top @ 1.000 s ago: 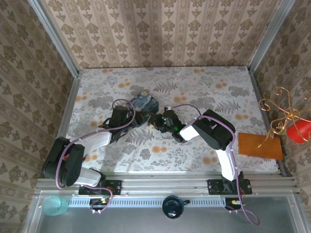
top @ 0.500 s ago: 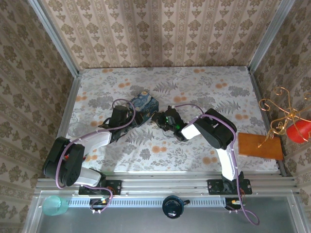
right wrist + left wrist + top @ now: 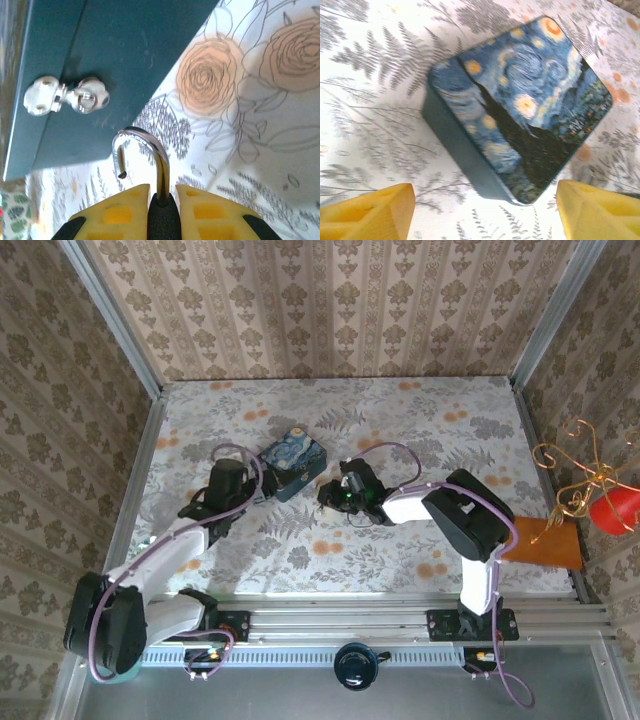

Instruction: Unlock a padlock with a key

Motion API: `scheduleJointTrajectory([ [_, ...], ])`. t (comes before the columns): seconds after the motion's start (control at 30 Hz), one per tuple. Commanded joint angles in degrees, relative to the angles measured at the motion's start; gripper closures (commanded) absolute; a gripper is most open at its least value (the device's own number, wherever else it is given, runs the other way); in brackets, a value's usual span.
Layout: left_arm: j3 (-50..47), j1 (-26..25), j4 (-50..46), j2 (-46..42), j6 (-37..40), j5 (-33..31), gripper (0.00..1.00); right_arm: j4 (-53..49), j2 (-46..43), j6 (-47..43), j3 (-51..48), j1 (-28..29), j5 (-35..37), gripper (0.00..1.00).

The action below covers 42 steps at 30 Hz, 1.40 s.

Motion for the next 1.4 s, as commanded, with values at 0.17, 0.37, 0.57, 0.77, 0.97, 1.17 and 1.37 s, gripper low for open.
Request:
scheduleJointTrajectory([
  [0.17,-6.53,3.33,-3.40,-10.26,13.87,-2.73,0.22,-17.90,-6.17,-14.13,-0.10,0.10,-3.51,0.89],
  [0.37,-9.47,4.19,-2.95,-16.28,18.94,-3.84,0.21,-25.45,-8.58,-19.50,0.97,0.27,-3.70,0.89],
  [0.57,-12.00,4.81,-0.97,-18.90,18.51,-5.06,0.20,-31.88,-10.08,-23.02,2.16,0.26,-2.87,0.89],
  [0.77,-12.16,4.93,-0.72,-18.49,18.09,-5.03,0.20,-38.09,-11.15,-25.87,3.09,0.26,0.13,0.88],
  [0.97,-12.39,5.12,-0.49,-18.29,17.70,-5.15,0.19,-40.93,-12.73,-26.78,2.57,0.03,2.78,0.87],
  [1.17,-12.49,5.40,-0.62,-18.31,17.04,-5.46,0.19,-41.92,-13.26,-27.66,2.39,-0.08,3.60,0.78],
  [1.37,-12.40,5.94,-0.70,-18.29,16.69,-5.40,0.19,-42.02,-13.83,-27.79,2.48,-0.12,4.88,0.72],
])
